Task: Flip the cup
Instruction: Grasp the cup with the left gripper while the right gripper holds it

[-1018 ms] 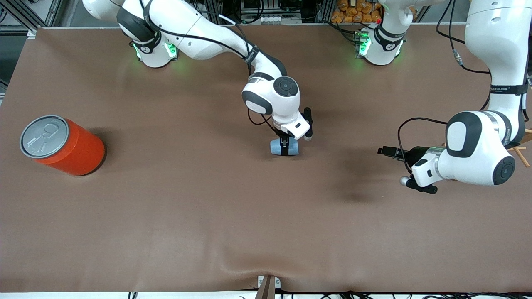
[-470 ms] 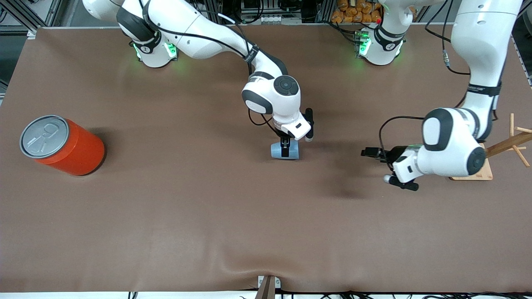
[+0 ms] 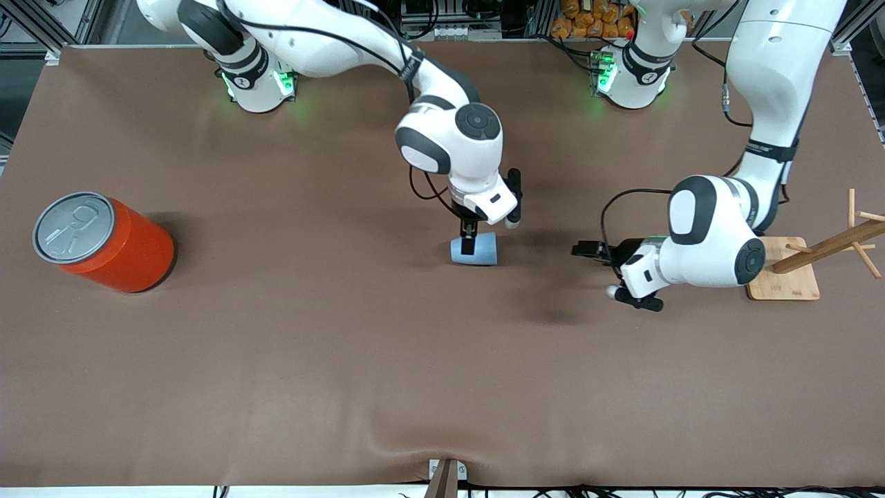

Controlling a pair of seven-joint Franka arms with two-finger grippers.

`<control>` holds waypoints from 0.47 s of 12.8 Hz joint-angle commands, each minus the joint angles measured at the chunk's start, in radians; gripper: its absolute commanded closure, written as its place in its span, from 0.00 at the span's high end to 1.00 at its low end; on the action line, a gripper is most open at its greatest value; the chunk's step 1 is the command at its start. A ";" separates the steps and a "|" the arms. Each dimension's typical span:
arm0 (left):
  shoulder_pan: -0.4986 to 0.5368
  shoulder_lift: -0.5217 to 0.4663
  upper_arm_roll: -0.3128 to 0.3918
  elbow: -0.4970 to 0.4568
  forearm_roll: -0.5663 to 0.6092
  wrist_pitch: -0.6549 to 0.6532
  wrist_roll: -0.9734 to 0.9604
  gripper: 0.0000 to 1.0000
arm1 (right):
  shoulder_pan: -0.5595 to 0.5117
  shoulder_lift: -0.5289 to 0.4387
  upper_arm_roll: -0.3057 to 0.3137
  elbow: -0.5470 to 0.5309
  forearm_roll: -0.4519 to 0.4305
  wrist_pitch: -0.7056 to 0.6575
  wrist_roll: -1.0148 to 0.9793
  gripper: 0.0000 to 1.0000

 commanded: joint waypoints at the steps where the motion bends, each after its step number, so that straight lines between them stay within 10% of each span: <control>1: -0.070 0.003 -0.008 -0.020 -0.114 0.065 -0.048 1.00 | -0.123 -0.088 0.065 -0.023 -0.002 -0.058 0.006 1.00; 6: -0.261 0.083 -0.009 -0.005 -0.148 0.222 -0.320 1.00 | -0.342 -0.146 0.066 0.006 0.070 -0.101 0.012 1.00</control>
